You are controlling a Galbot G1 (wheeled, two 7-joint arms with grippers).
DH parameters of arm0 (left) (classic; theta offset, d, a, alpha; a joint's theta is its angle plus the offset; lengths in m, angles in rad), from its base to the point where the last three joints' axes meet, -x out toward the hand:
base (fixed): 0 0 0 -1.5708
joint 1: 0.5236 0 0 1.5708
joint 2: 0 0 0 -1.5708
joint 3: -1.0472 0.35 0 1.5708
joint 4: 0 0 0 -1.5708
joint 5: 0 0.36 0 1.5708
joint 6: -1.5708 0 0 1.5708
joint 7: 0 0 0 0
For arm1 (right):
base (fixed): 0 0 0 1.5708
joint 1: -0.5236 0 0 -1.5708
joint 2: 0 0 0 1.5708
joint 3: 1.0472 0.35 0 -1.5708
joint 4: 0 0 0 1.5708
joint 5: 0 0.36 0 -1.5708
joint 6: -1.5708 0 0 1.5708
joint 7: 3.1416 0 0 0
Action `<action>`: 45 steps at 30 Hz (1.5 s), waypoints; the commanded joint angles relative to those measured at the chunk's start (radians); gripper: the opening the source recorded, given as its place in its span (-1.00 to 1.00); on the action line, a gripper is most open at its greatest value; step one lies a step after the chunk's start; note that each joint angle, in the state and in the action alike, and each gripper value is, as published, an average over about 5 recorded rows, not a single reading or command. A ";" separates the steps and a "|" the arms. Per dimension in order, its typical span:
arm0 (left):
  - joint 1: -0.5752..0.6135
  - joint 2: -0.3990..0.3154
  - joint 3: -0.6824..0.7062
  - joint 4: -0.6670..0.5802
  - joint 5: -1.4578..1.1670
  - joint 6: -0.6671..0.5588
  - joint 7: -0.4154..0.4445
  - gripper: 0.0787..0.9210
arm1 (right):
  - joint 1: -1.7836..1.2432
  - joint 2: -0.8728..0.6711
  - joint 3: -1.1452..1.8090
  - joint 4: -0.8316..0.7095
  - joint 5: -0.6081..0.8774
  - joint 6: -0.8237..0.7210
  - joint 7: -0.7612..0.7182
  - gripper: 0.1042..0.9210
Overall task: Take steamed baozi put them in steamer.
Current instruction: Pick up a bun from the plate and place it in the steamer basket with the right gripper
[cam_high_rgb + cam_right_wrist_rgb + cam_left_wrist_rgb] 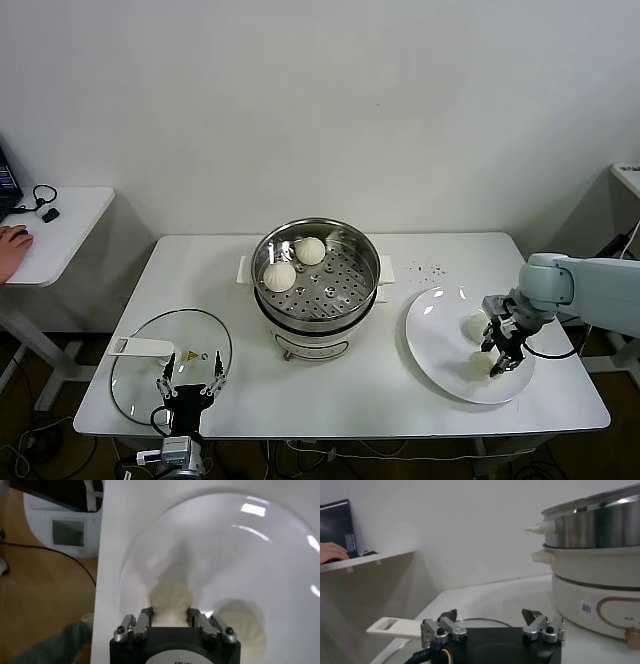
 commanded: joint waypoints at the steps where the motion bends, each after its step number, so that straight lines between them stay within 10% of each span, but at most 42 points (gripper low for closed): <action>1: -0.001 -0.049 0.006 0.000 0.004 0.002 0.001 0.77 | 0.249 0.052 -0.118 0.047 0.062 0.035 -0.027 -0.06; 24: -0.001 -0.049 0.019 -0.002 0.021 0.004 0.002 0.77 | 0.500 0.347 -0.004 0.020 0.069 0.496 -0.066 -0.16; 45: -0.002 -0.049 0.018 0.003 0.022 0.003 -0.001 0.77 | 0.261 0.608 0.157 -0.020 -0.333 0.789 0.061 -0.13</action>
